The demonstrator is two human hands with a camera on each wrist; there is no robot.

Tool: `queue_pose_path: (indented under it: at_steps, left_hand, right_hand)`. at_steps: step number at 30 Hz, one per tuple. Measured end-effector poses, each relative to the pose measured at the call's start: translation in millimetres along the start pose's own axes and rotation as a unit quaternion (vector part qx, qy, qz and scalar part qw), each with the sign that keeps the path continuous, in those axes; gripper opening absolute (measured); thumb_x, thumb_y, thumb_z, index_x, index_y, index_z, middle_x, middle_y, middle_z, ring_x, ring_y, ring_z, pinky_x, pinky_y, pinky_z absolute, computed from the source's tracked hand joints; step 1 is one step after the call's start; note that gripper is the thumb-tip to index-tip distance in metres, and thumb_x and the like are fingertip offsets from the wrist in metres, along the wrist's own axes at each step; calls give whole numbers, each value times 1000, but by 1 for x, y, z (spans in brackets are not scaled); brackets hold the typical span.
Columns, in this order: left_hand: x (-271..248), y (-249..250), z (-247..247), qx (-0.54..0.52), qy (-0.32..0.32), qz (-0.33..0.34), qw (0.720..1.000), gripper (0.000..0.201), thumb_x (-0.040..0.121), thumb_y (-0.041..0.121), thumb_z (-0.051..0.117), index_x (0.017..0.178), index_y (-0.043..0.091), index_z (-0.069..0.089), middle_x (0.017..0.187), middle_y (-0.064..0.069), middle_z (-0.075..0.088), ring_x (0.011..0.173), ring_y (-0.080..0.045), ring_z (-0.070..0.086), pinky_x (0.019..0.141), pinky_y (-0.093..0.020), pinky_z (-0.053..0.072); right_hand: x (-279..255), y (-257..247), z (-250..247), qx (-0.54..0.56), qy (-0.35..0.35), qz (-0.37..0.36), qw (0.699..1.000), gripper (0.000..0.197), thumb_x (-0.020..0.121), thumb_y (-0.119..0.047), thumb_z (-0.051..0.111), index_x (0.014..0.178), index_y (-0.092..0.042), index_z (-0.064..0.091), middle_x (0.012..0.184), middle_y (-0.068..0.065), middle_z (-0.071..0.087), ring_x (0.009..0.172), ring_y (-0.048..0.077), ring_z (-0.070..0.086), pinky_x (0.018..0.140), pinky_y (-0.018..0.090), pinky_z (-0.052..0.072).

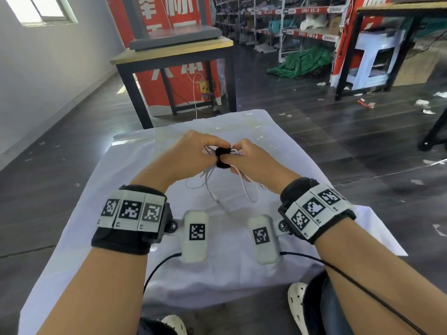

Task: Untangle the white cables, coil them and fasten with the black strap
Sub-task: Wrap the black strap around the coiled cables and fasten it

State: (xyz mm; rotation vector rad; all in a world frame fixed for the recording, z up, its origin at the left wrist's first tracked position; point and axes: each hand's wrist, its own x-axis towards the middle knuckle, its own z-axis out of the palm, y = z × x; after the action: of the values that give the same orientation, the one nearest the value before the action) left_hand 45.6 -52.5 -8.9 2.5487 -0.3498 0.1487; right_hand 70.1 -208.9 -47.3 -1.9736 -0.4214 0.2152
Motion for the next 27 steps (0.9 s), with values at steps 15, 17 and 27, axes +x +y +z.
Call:
queue_pose_path:
  at_steps: [15,17,27]
  left_hand:
    - [2,-25,4,-203,75,-118,969,42,83,22,73,116,14,49,104,-2,63,89,-15,62,75,-24,50]
    - [3,-25,4,-340,98,-153,923,39,81,11,73,110,9,47,100,-7,64,87,-19,62,80,-26,48]
    - [8,-19,18,-478,138,-194,845,39,84,4,69,108,11,38,91,-13,61,64,-18,63,54,-27,54]
  right_hand:
    - [8,9,-22,92,191,-19,977,48,102,-43,28,128,-10,51,130,13,55,101,13,46,90,29,36]
    - [8,10,-20,109,184,15,977,42,102,-36,31,123,-5,51,123,15,54,100,17,49,87,32,37]
    - [9,11,-13,38,112,-10,993,30,100,-27,46,124,-14,58,127,-1,58,111,11,51,86,21,36]
